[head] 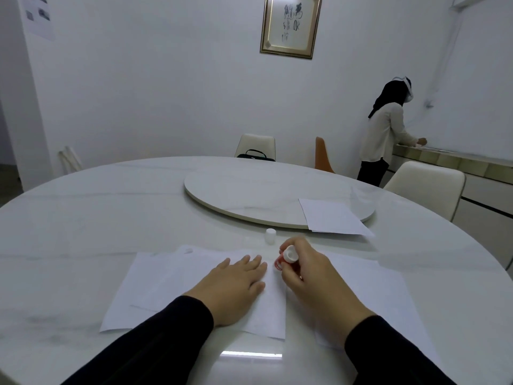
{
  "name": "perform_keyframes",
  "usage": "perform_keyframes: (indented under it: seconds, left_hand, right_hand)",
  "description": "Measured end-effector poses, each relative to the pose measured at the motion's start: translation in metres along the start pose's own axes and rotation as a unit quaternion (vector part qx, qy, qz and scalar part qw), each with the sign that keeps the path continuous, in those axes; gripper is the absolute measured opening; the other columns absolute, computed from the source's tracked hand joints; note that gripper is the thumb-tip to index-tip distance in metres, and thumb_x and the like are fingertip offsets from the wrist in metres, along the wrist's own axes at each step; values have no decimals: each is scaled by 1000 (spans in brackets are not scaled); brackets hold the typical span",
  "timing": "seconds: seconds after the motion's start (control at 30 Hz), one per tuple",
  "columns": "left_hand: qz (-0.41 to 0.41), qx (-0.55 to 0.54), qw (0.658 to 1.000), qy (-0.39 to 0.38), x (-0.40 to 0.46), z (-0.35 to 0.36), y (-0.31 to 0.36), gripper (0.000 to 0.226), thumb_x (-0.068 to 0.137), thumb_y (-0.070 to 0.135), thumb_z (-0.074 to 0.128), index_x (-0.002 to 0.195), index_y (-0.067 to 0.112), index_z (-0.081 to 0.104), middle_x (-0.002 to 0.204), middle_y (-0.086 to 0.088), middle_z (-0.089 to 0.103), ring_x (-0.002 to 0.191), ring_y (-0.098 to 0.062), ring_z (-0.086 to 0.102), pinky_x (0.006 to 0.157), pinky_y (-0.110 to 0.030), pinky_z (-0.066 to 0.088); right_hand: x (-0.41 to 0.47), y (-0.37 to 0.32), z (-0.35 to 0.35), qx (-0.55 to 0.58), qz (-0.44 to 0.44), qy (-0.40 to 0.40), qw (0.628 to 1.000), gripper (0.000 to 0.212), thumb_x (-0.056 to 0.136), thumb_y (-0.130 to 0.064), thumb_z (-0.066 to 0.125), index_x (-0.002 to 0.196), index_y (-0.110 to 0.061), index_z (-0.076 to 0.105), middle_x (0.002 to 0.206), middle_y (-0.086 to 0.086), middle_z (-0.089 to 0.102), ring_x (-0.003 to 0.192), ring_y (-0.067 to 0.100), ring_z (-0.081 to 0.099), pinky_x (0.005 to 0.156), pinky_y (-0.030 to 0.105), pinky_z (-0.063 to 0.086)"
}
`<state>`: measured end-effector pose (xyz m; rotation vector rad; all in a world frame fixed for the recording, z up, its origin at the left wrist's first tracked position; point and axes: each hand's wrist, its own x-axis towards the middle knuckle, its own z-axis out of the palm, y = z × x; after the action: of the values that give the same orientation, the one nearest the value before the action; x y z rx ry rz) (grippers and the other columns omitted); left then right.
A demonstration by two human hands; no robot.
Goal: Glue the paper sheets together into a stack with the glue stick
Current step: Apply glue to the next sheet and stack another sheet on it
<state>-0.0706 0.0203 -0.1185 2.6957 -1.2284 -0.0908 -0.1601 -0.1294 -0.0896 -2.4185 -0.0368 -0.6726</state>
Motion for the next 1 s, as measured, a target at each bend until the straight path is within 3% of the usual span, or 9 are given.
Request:
perform_keyframes:
  seconds: [0.27, 0.43, 0.5, 0.57, 0.63, 0.77, 0.83, 0.9, 1.0]
  left_hand:
    - [2, 3, 1000, -16, 1, -2, -1, 51, 100, 33, 16, 149, 28, 5, 159, 9, -2, 145, -7, -3, 116, -32, -2]
    - [-2, 3, 1000, -19, 0, -3, 0, 51, 100, 34, 16, 149, 28, 5, 159, 10, -1, 145, -7, -2, 116, -32, -2]
    - [-4, 2, 1000, -23, -1, -4, 1, 51, 100, 33, 16, 149, 28, 5, 159, 10, -1, 145, -7, -2, 116, -32, -2]
    - [-10, 0, 1000, -30, -1, -7, 2, 51, 100, 33, 16, 149, 27, 5, 159, 9, -2, 145, -8, -2, 117, -32, -2]
    - [-19, 5, 999, -36, 0, -9, 4, 52, 99, 33, 16, 150, 26, 6, 159, 7, -3, 146, -9, -2, 117, -33, -1]
    - [-61, 23, 998, -3, 2, -8, 14, 54, 98, 35, 17, 149, 21, 7, 160, 3, 1, 146, -14, 1, 119, -39, 6]
    - [-81, 20, 996, 36, 3, -5, 17, 54, 98, 35, 20, 149, 21, 8, 160, 3, 3, 146, -15, 2, 118, -40, 10]
    - [-83, -5, 995, 62, 1, -5, 17, 55, 98, 36, 22, 149, 23, 8, 160, 4, 3, 146, -13, 2, 118, -38, 10]
    - [-76, -31, 994, 70, -2, -6, 16, 56, 97, 38, 25, 149, 25, 10, 160, 7, 3, 146, -11, 1, 118, -35, 8]
  right_hand:
    - [-41, -26, -20, 20, -40, -31, 999, 3, 87, -29, 50, 89, -30, 48, 82, 0, 64, 73, 17, 58, 65, 26, 46]
    - [-70, -40, -27, 68, -10, -72, 995, 23, 67, -51, 42, 86, -38, 47, 96, -13, 62, 82, 10, 59, 67, 21, 50]
    - [-73, -43, -31, 88, -7, -92, 992, 24, 65, -49, 45, 85, -37, 51, 93, -14, 66, 82, 11, 62, 69, 23, 53]
    - [-70, -45, -38, 171, -6, -51, 984, 11, 73, -30, 60, 84, -28, 58, 85, -4, 73, 66, 14, 63, 61, 23, 53]
    - [-62, -42, -52, 327, 16, 48, 944, 24, 71, 7, 69, 83, -12, 61, 78, 13, 74, 57, 15, 62, 54, 21, 51]
    - [-27, -34, -77, 584, 96, 149, 792, 30, 59, -2, 66, 87, -5, 57, 92, 16, 68, 75, 23, 74, 61, 22, 57]
    - [-2, -28, -77, 602, 133, 164, 770, 42, 59, -3, 72, 99, -6, 60, 90, 11, 72, 83, 23, 74, 64, 27, 58]
    - [22, -21, -67, 530, 171, 175, 812, 54, 61, -1, 77, 111, -11, 59, 90, 4, 75, 84, 17, 73, 68, 28, 54]
    - [54, 0, -43, 356, 211, 180, 892, 48, 71, 5, 75, 108, -19, 55, 94, -2, 69, 87, 13, 66, 69, 25, 49]
